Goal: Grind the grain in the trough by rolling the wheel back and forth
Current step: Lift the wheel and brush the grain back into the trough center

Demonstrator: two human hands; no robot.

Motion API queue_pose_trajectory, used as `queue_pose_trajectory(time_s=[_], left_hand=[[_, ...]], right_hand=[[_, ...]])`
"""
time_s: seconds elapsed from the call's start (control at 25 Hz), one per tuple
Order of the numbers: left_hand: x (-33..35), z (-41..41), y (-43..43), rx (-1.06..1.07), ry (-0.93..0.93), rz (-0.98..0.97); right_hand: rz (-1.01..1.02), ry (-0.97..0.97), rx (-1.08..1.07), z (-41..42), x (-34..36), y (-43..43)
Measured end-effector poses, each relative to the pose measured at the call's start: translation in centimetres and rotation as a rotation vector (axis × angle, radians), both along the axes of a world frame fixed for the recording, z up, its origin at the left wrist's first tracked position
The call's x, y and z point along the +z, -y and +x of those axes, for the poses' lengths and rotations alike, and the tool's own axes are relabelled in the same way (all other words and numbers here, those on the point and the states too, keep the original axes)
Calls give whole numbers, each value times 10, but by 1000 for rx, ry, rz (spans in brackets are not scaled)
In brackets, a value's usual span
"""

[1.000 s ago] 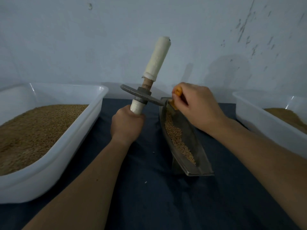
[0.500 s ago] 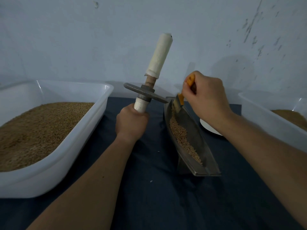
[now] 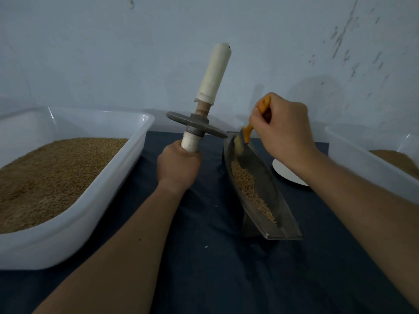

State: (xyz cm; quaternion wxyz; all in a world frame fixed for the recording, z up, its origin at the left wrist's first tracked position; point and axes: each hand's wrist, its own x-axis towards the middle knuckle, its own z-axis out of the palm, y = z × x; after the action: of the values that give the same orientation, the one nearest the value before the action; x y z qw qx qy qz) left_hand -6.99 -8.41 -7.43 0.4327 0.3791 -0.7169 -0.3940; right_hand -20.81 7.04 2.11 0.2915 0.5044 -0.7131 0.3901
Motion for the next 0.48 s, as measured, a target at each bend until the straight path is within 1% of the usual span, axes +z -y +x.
queue_pose_trajectory(time_s=[0.12, 0.32, 0.48], left_hand=[[-2, 1, 0, -13, 9, -8], [-2, -1, 1, -22, 25, -25], [-3, -1, 2, -45, 1, -18]], right_hand=[[96, 40, -15, -4, -12, 6], [86, -9, 54, 0, -14, -8], [183, 34, 63, 15, -8, -24]])
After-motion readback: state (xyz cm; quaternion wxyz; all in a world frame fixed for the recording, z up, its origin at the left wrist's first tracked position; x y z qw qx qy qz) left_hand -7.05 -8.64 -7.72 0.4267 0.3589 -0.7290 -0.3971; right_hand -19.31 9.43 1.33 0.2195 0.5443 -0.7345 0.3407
